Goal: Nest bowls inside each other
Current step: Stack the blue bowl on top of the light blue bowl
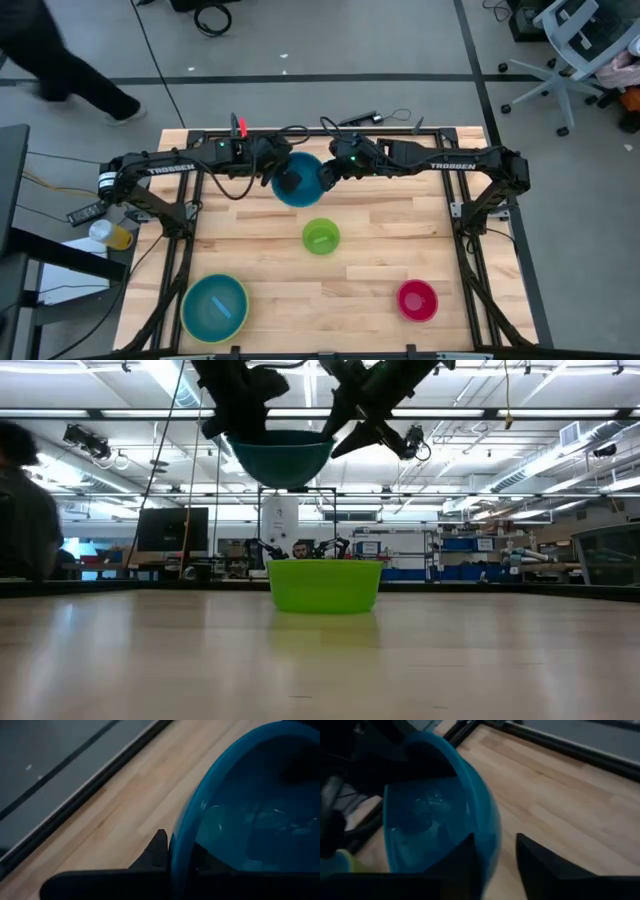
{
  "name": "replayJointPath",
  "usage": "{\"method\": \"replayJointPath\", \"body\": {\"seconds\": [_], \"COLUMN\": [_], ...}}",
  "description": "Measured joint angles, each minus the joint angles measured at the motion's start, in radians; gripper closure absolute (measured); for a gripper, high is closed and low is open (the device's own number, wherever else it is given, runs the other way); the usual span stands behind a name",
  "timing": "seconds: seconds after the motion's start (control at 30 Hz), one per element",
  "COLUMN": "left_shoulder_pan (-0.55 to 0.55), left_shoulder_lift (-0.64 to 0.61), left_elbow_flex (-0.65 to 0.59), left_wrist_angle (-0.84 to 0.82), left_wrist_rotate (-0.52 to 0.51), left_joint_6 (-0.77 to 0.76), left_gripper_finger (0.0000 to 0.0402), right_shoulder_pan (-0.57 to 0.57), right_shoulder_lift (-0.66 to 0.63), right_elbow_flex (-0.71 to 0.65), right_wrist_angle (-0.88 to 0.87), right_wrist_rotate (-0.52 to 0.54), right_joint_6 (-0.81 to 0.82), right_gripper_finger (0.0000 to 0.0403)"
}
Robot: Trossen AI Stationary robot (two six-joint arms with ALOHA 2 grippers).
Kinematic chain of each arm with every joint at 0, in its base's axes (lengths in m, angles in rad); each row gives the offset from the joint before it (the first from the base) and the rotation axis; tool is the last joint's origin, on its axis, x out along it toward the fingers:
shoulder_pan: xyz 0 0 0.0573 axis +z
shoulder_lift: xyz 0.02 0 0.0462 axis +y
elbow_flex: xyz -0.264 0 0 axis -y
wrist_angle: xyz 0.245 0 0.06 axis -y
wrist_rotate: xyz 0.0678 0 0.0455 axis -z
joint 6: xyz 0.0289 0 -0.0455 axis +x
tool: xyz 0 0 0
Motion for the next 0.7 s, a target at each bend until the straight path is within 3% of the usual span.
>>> {"method": "replayJointPath", "body": {"seconds": [0.1,0.3,0.47,0.7], "left_shoulder_pan": [0.001,-0.039,-0.181,-0.448], "left_shoulder_lift": [-0.001,-0.008,-0.049,-0.130], "left_elbow_flex": [-0.003,-0.001,-0.001,-0.010], "left_wrist_angle": [-0.107,-0.296,-0.452,-0.518], "left_wrist_rotate": [0.043,0.246,0.403,0.424], "left_joint_6": [0.006,0.013,-0.009,-0.284], "left_gripper_finger": [0.0391,0.0392,0.0392,0.0392], "right_shoulder_pan": [0.001,-0.007,-0.020,-0.032], "right_shoulder_lift": [-0.032,-0.140,-0.247,-0.349], "right_elbow_flex": [-0.001,-0.001,-0.001,-0.001], "right_wrist_angle": [0.006,-0.056,-0.228,-0.518], "right_wrist_rotate": [-0.002,0.054,0.182,0.352], "right_joint_6": [-0.006,-0.017,-0.044,-0.033], "right_gripper_finger": [0.0209,0.0152,0.0145,0.0148]}}
